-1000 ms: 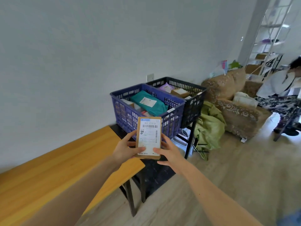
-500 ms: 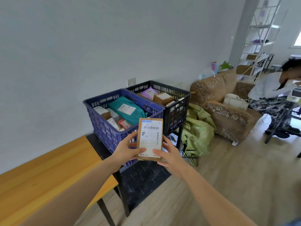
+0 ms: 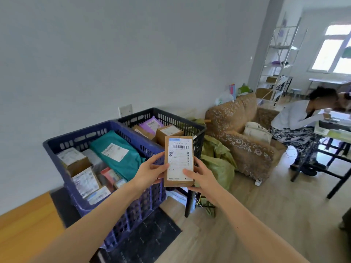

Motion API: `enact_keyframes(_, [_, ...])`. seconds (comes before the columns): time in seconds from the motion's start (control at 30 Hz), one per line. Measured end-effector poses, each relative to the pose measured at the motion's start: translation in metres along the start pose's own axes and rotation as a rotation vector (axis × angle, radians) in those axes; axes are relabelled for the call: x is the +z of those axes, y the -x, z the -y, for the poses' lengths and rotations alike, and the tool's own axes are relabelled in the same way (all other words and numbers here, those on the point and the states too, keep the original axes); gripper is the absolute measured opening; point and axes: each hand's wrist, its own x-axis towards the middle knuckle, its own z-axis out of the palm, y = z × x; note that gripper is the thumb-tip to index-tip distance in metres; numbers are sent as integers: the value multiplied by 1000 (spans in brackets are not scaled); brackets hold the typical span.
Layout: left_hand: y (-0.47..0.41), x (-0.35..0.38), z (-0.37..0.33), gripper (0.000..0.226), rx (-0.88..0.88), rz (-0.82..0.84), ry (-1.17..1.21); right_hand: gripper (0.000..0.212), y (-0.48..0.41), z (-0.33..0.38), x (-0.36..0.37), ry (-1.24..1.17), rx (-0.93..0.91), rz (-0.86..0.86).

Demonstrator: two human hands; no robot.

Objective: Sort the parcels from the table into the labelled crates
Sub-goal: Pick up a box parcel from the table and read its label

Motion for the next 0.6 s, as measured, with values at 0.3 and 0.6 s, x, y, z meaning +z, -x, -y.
enact_keyframes(0.3, [-123,18,-33,40,84,4,-9,48,-114,47,-53,-3,-32,-20])
enact_keyframes(0.6, [-217,12,-51,42,106,-138,-71,45,-234,75,-77,36,-71,151])
